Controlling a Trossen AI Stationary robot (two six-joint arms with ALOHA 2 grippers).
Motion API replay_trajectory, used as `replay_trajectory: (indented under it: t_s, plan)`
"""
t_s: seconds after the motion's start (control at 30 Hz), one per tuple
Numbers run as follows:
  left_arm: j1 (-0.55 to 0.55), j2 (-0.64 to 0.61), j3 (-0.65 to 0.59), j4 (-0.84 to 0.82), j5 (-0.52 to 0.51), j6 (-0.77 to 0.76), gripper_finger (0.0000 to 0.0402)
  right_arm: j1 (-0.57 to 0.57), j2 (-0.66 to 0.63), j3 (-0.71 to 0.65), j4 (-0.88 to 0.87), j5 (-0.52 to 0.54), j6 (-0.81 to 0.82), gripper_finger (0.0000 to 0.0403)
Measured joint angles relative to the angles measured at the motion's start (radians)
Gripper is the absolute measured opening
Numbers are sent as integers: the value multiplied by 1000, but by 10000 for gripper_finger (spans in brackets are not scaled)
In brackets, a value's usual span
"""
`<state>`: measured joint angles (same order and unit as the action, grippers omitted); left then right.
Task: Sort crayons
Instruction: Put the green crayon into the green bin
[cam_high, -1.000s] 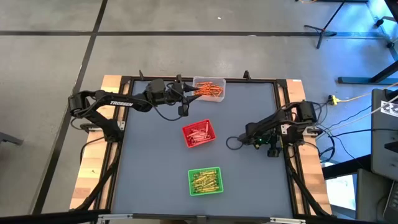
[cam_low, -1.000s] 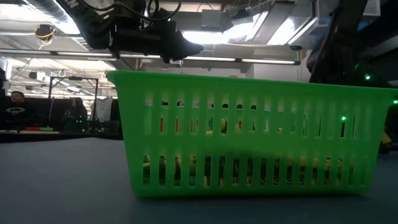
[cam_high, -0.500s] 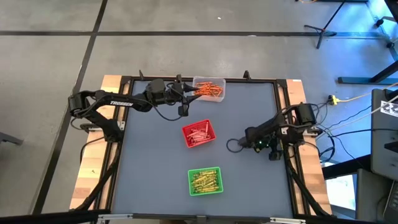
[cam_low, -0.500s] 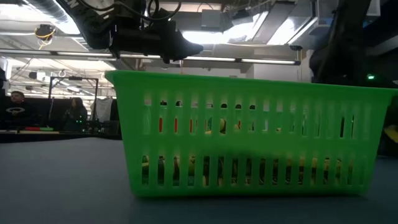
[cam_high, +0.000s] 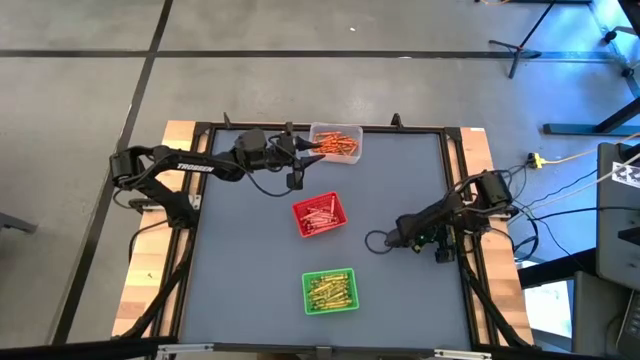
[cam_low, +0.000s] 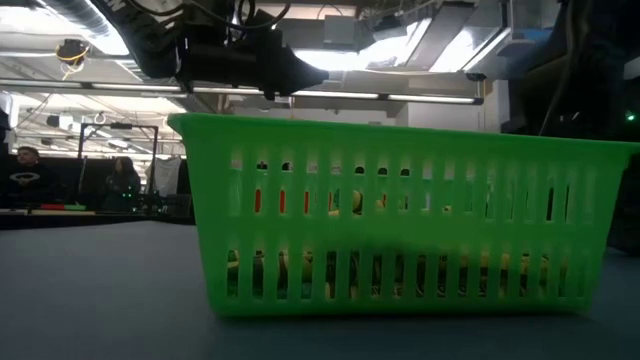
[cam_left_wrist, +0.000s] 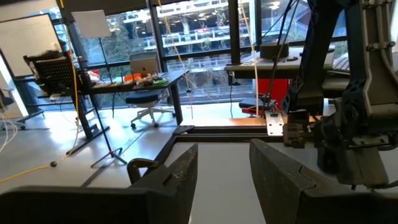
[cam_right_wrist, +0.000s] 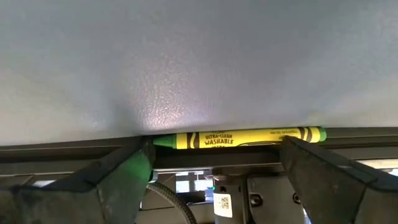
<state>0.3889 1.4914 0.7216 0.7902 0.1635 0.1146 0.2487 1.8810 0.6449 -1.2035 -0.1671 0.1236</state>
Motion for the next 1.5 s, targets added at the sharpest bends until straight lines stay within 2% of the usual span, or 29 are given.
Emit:
replay_trajectory:
  t_s: [0.23, 0.43, 0.5, 0.67, 0.8, 1.0, 1.1, 1.27, 1.43, 1.5]
  plan:
    - [1, 0, 0, 0, 0, 0, 130, 8, 1, -1, 13, -4, 0, 351]
    - [0, 0, 0, 4, 0, 1, 130, -23, 3, 3, -8, 133, 59, 351]
    - [0, 0, 0, 5, 2, 1, 130, -38, 6, 22, -30, 237, 85, 351]
    - [1, 0, 0, 13, 5, 1, 130, -39, 7, 133, -110, 595, 175, 351]
    - [0, 0, 0, 13, 6, 1, 130, -39, -4, 236, -158, 720, 186, 351]
    - [1, 0, 0, 12, 7, 0, 130, -55, -44, 283, -216, 775, 187, 351]
    - [1, 0, 0, 12, 7, 0, 130, -102, -74, 283, -272, 765, 263, 351]
    - [0, 0, 0, 12, 7, 0, 130, -190, -169, 283, -278, 760, 232, 351]
    - [0, 0, 0, 12, 7, 0, 130, -345, -278, 293, -245, 799, 199, 351]
    - [0, 0, 0, 12, 6, 0, 130, -436, -304, 306, -200, 727, 110, 351]
